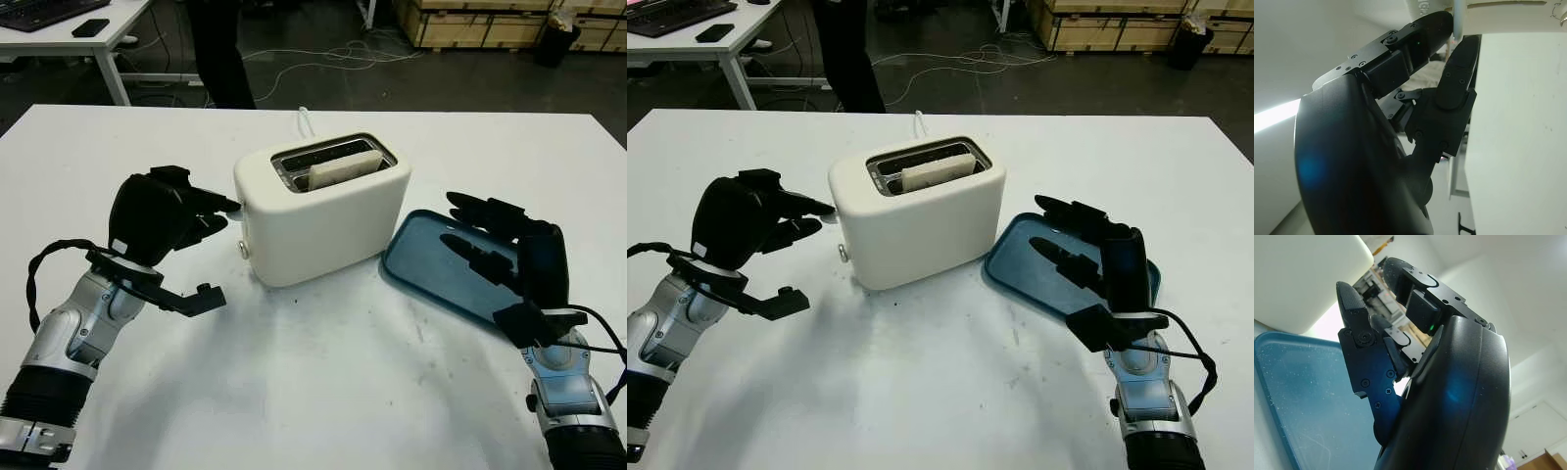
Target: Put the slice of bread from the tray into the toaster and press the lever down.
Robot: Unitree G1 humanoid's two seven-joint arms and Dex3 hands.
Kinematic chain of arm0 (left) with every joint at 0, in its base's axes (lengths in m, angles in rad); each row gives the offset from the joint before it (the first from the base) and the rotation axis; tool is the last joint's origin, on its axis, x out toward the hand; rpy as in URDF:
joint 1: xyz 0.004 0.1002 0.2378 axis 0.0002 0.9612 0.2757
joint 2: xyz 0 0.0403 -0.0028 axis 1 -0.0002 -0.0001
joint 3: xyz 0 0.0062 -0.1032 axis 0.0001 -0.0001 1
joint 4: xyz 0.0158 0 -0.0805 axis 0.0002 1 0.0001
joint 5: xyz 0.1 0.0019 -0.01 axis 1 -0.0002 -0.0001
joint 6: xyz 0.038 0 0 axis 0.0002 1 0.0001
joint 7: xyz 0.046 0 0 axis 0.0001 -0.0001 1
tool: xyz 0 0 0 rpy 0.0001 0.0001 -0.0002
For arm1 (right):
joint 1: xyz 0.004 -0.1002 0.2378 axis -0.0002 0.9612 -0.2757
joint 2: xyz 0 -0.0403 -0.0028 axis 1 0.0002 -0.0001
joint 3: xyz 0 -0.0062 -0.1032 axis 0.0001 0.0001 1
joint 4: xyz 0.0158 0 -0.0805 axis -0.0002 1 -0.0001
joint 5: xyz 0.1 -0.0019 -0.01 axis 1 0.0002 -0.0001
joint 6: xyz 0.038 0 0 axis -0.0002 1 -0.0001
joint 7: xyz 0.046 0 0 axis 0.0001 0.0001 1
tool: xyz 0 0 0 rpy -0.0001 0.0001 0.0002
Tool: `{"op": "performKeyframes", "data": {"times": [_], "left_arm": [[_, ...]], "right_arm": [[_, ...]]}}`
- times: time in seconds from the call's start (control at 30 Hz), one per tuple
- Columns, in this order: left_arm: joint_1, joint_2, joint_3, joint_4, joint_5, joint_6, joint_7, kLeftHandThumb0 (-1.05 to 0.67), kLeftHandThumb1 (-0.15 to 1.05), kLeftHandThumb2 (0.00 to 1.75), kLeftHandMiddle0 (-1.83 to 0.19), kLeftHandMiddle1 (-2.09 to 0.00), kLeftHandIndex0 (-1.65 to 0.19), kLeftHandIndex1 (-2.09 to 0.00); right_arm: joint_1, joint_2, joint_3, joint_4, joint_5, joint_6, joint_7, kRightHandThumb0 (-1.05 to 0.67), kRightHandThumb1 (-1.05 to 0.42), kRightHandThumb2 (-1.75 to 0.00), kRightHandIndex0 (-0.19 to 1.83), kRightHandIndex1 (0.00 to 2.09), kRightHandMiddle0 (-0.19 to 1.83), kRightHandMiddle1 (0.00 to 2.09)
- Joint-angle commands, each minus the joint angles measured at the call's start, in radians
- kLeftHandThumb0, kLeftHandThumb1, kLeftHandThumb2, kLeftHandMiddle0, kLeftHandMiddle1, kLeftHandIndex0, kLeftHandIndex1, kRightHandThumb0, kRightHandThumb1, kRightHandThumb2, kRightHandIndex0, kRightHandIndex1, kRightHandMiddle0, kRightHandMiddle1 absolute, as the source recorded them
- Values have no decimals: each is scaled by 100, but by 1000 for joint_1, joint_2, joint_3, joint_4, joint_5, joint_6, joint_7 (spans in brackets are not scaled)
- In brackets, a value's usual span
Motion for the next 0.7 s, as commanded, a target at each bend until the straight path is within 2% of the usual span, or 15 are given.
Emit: {"op": "performKeyframes", "data": {"times": [0.0,0.37,0.67], "left_arm": [[7,-7,-10,-7,-18,-6,-5,-29,77,0,-88,-125,-125,-1],[-5,-6,-23,24,-23,-22,18,-21,73,0,-88,-126,-128,-2],[-10,-8,-36,52,-42,-28,4,-20,75,1,-90,-126,-130,-3]], "right_arm": [[-8,8,0,4,0,-12,-4,-31,-78,0,104,1,95,0],[-7,2,-2,-2,4,-9,4,-30,-78,0,104,0,94,0],[-2,3,-3,-15,7,4,9,-32,-78,0,104,0,93,0]]}}
